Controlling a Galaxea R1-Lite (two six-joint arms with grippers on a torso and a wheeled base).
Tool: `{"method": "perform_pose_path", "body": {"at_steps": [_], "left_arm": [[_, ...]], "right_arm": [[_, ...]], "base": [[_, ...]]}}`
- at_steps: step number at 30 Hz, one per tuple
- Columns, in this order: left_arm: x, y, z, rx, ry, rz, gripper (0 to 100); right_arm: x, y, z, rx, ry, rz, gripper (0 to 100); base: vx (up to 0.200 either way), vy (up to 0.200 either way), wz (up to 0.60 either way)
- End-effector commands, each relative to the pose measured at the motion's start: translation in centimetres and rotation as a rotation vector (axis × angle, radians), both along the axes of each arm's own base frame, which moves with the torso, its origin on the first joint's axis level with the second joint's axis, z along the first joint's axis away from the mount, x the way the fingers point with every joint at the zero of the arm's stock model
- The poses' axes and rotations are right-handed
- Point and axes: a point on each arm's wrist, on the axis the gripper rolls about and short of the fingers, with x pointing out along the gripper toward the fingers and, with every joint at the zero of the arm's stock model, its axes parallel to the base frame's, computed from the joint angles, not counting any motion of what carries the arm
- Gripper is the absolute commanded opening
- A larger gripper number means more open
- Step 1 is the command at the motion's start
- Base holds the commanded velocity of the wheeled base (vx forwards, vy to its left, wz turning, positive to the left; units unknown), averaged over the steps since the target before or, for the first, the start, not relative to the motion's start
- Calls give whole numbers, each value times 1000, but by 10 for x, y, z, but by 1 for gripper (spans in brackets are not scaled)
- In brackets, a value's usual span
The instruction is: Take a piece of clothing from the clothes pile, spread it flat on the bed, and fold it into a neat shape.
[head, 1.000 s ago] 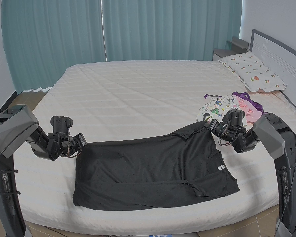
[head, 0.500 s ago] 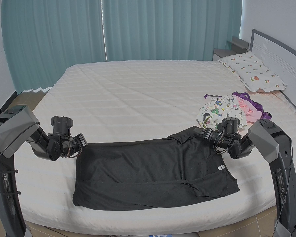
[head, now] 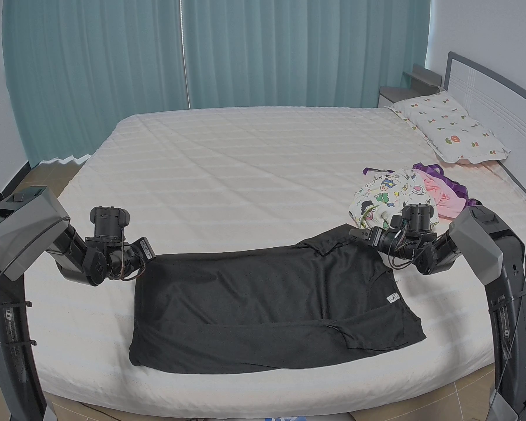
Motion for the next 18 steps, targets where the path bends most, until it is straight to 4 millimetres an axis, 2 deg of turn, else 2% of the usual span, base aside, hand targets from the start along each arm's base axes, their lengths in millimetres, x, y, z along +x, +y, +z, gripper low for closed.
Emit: {"method": "perform_pose_path", "body": {"at_steps": [1, 7, 8, 14, 18], "left_arm": [[0, 0, 1, 0, -2, 0, 0], [0, 0, 1, 1, 1, 2, 0], [-1, 0, 1, 1, -1, 2, 0], [-1, 0, 1, 1, 1, 2, 0], [-1, 1, 2, 7, -3, 12, 0]], "right_arm": [[4, 0, -3, 1, -2, -1, 100], [6, -2, -8, -6, 12, -2, 100], [7, -2, -9, -5, 11, -4, 0], [8, -3, -9, -12, 4, -24, 0], [5, -10, 4, -15, -4, -51, 0]], "base": [[0, 0, 0], [0, 0, 0], [0, 0, 0], [0, 0, 0], [0, 0, 0]]}}
